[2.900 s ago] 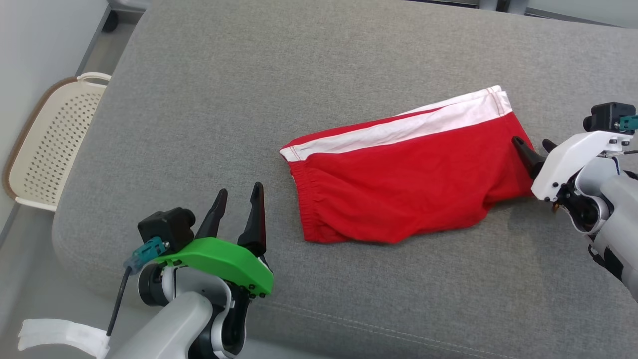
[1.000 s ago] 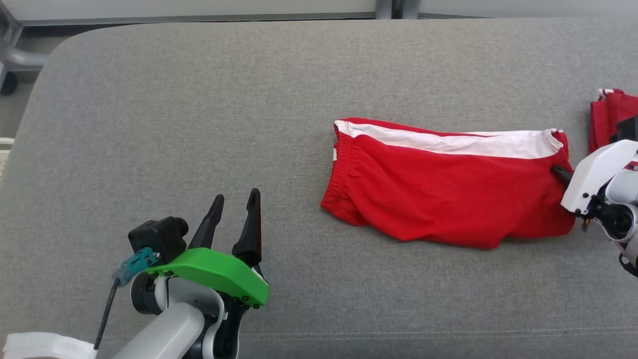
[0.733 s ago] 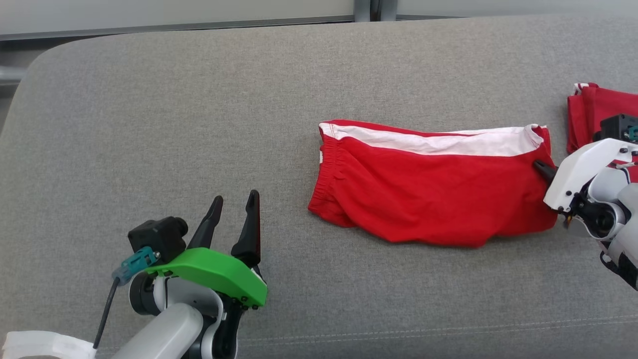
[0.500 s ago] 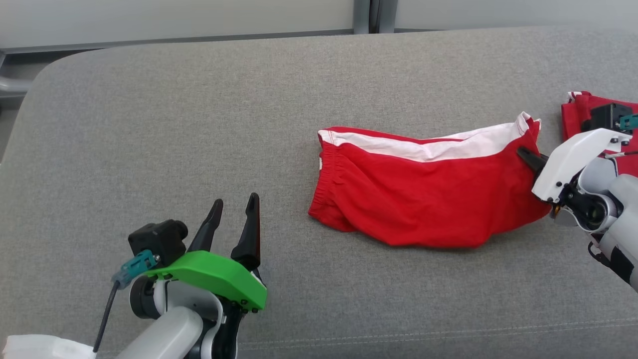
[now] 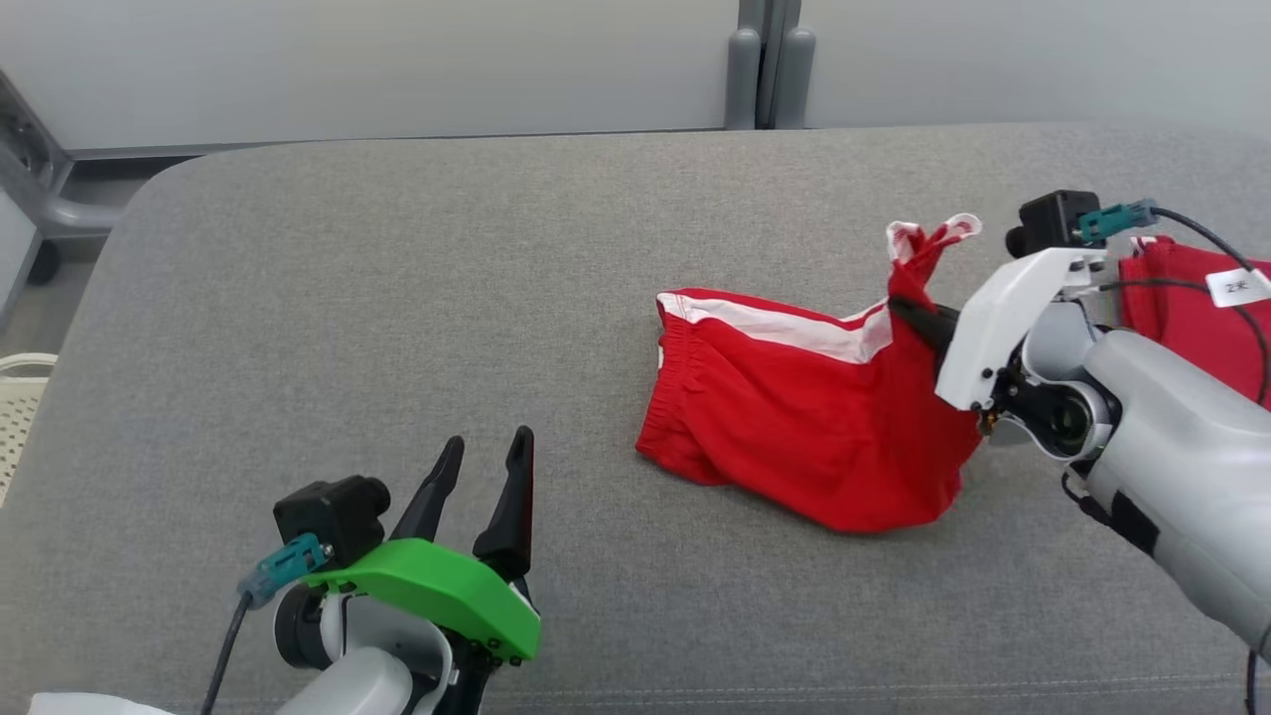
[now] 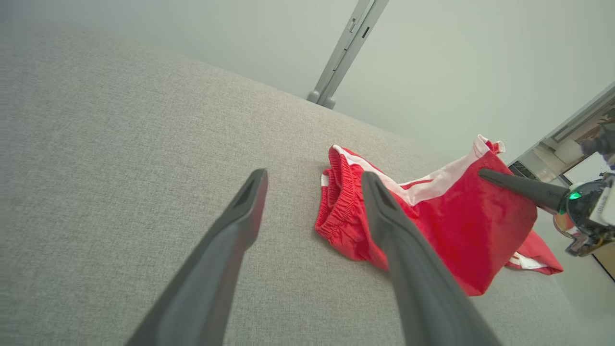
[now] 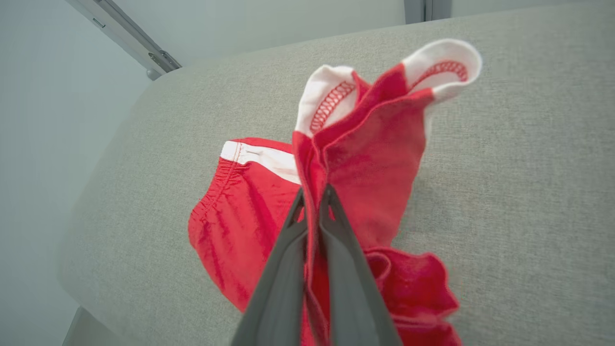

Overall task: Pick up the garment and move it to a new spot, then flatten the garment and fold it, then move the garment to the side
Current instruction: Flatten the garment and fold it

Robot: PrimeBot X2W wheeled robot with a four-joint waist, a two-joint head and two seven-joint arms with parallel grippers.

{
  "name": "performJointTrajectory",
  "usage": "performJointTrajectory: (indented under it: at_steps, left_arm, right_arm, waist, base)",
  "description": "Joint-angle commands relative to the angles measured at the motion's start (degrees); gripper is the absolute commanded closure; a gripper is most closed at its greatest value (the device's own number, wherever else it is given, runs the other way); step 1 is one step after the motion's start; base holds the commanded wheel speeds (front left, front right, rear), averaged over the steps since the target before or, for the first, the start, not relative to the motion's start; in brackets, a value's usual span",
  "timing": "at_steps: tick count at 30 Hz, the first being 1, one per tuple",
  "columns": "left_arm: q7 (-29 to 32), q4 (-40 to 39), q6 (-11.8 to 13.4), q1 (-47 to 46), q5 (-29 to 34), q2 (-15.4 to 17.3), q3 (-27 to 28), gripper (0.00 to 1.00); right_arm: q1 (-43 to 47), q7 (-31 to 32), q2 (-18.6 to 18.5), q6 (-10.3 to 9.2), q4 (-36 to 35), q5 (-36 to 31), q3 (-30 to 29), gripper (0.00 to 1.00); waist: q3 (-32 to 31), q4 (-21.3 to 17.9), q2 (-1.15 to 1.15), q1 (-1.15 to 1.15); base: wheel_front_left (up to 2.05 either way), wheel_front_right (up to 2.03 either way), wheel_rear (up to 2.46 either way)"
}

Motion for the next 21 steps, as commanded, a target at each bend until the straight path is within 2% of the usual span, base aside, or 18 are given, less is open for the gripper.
performJointTrajectory:
  at_steps: [1,10,11,21]
  left_arm:
    - [0.0,-0.2,-0.5,0.9,0.4,0.2,-0.3,0.00]
    - [0.4,0.5,-1.6,0.9,0.4,-1.0,-1.5,0.00]
    - [0.4,0.5,-1.6,0.9,0.4,-1.0,-1.5,0.00]
    - [0.4,1.6,-2.8,-0.3,0.6,-2.6,-2.3,0.00]
  right_arm:
    - [-0.6,0.3,1.3,0.00,0.4,-0.6,0.1,1.00]
    - [-2.3,0.1,11.2,0.00,10.5,-2.0,-1.1,1.00]
    - [-2.3,0.1,11.2,0.00,10.5,-2.0,-1.1,1.00]
    - [-6.4,-0.9,19.2,0.00,26.6,-2.4,-3.3,1.00]
  waist:
    - [-1.0,1.4,0.00,0.00]
    - [-1.5,6.2,0.00,0.00]
    - [-1.5,6.2,0.00,0.00]
    - [0.0,11.4,0.00,0.00]
  base:
    - [0.00,0.00,0.00]
    - [0.00,0.00,0.00]
    - [0.00,0.00,0.00]
    - [0.00,0.00,0.00]
